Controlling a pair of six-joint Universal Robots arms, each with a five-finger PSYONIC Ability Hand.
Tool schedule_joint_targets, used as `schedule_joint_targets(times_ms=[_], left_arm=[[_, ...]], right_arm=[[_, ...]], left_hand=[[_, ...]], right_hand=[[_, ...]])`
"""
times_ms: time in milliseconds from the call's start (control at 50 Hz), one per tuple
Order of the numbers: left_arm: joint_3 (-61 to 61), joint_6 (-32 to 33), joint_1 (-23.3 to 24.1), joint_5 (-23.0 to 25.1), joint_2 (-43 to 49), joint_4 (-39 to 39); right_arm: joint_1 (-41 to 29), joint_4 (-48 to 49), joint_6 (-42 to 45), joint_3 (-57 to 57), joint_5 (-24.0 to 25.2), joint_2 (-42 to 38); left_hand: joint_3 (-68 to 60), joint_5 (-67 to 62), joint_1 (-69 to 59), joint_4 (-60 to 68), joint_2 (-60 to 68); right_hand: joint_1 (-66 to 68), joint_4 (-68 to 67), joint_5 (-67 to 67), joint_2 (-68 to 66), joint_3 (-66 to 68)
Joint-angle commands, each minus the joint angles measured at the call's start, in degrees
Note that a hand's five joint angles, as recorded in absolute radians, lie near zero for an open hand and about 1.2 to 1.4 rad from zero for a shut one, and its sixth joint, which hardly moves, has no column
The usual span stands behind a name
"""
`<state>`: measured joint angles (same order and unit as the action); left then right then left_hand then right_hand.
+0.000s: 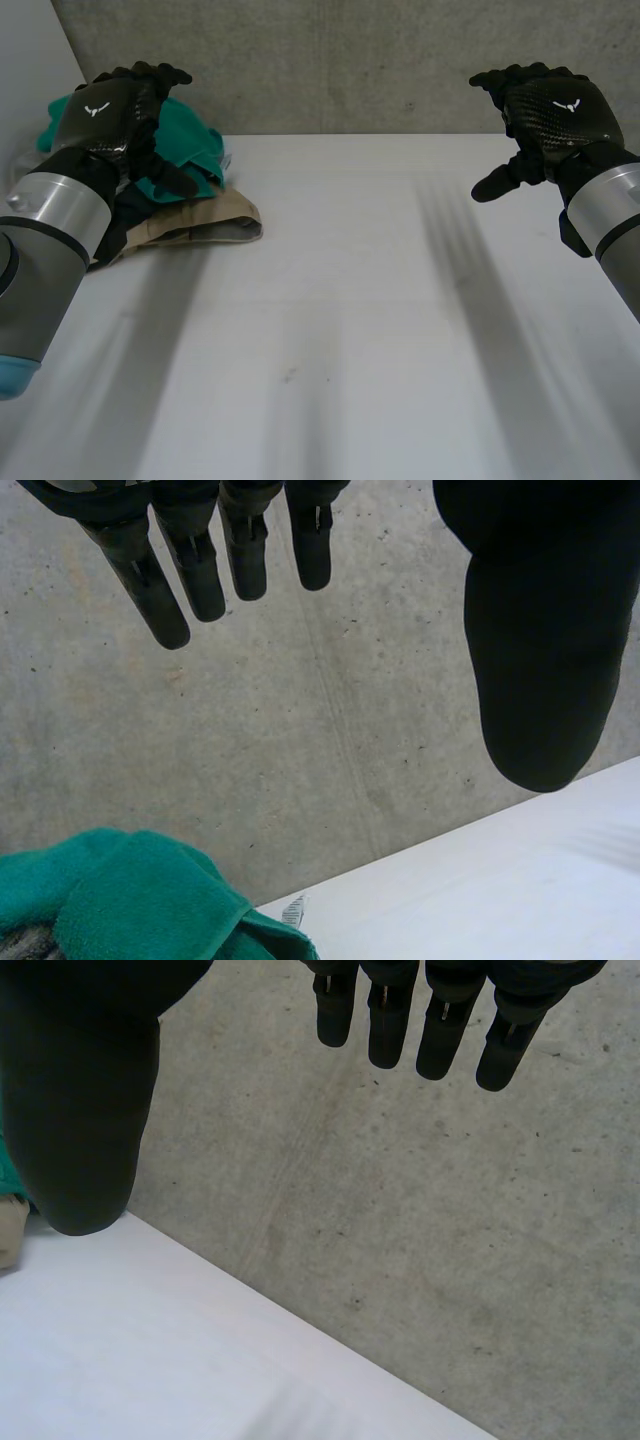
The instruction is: Fold the laundry.
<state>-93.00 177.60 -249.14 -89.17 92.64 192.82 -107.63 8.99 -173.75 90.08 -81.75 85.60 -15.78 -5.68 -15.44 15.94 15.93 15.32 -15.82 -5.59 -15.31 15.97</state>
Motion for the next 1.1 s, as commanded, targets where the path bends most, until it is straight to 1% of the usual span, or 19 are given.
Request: schedule_joint_targets(times_ms=[20,140,300,400,460,520,560,620,640,660,680,760,780,840,860,960,1020,1080,1100], left_arm=[[2.81,0.12,-0.12,-0.03,2.63,-0.07],[10.20,3.45,-0.99,0.05,9.92,-0.07],[20.65,17.94,-7.32,0.32,23.10,2.91],[26.89,29.79,-8.38,0.40,33.02,5.89],[28.66,34.64,-8.55,0.49,36.55,7.83],[30.24,39.13,-8.82,0.76,40.16,10.20],[31.55,39.93,-8.99,0.84,42.17,11.35],[32.00,39.93,-8.99,1.98,42.98,11.62],[31.91,39.76,-8.73,3.03,42.89,11.70],[31.83,39.49,-8.47,3.22,42.72,11.88],[31.48,38.62,-7.77,3.30,42.19,12.14],[29.11,33.44,-4.87,3.13,35.00,12.41],[27.27,29.86,-3.56,3.13,30.19,12.67],[24.98,25.09,-1.88,3.13,24.36,13.20],[23.75,21.60,-0.48,3.13,20.78,13.37],[21.28,11.21,4.97,3.92,14.07,12.76],[20.31,8.82,7.52,4.18,14.06,12.58],[20.40,9.78,7.44,3.66,15.72,12.32],[20.75,10.22,7.27,3.66,16.69,12.15]], right_arm=[[0.05,-0.02,0.07,0.01,0.01,-0.09],[0.32,-0.02,0.16,0.01,0.10,-0.09],[0.32,0.15,0.25,0.18,0.19,-0.26],[0.32,0.06,1.48,0.36,0.19,-1.05],[0.32,-0.02,2.62,0.45,0.10,-1.58],[0.23,-0.02,3.24,0.53,0.10,-1.84],[0.14,-0.02,3.41,0.54,0.10,-2.11],[0.23,-0.02,3.59,0.54,0.10,-2.99],[0.23,-0.02,3.59,0.54,0.10,-3.16],[0.23,-0.02,3.59,0.45,0.10,-3.42],[0.32,-0.02,3.59,0.45,0.10,-3.78],[0.41,-0.02,3.59,0.10,0.10,-3.87],[0.41,-0.02,3.59,0.10,0.10,-3.78],[0.58,-0.02,3.59,0.01,0.10,-3.78],[0.67,-0.02,3.59,0.01,0.10,-3.78],[0.67,-0.02,3.41,-0.17,0.10,-3.60],[0.67,-0.02,3.50,-0.26,0.10,-3.52],[0.67,-0.11,3.50,-0.17,0.19,-3.52],[0.67,-0.11,3.50,-0.17,0.19,-3.52]], left_hand=[[5.56,5.46,5.22,-5.72,-5.72],[5.06,4.96,4.72,-5.22,-5.21],[1.02,0.92,0.68,-1.18,-1.18],[1.36,1.26,1.02,-1.52,-1.51],[0.35,0.25,0.01,-0.51,-0.51],[-3.67,-3.77,-4.01,3.51,3.51],[-13.38,-13.48,-13.72,13.22,13.23],[-27.85,-27.94,-28.18,27.69,27.69],[-46.40,-46.50,-46.74,46.24,46.24],[-58.24,-58.34,-58.58,58.08,58.08],[-64.17,-64.26,-64.50,64.00,64.01],[-64.22,-64.32,-64.56,64.06,64.07],[-64.22,-64.32,-64.56,64.06,64.07],[-64.22,-64.32,-64.56,64.06,64.07],[-64.22,-64.32,-64.56,64.06,64.07],[-64.22,-64.32,-64.56,64.06,64.07],[-64.22,-64.32,-64.56,64.06,64.07],[-64.22,-64.32,-64.56,64.06,64.07],[-48.26,-48.36,-48.60,48.10,48.10]], right_hand=[[-5.32,5.82,5.59,5.31,-5.97],[-5.32,5.82,5.59,5.31,-5.97],[-5.32,5.82,5.59,5.31,-5.97],[-5.32,5.82,5.59,5.31,-5.97],[-5.32,5.82,5.59,5.31,-5.97],[-5.32,5.82,5.59,5.31,-5.97],[-5.32,5.82,5.59,5.31,-5.97],[-5.32,5.82,5.59,5.31,-5.97],[-5.32,5.82,5.59,5.31,-5.97],[-5.32,5.82,5.59,5.31,-5.97],[-5.32,5.82,5.59,5.31,-5.97],[-5.32,5.82,5.59,5.31,-5.97],[-5.32,5.82,5.59,5.31,-5.97],[-5.32,5.82,5.59,5.31,-5.97],[-5.32,5.82,5.59,5.31,-5.97],[-5.32,5.82,5.59,5.31,-5.97],[-5.32,5.82,5.59,5.31,-5.97],[-5.32,5.82,5.59,5.31,-5.97],[-5.32,5.82,5.59,5.31,-5.97]])
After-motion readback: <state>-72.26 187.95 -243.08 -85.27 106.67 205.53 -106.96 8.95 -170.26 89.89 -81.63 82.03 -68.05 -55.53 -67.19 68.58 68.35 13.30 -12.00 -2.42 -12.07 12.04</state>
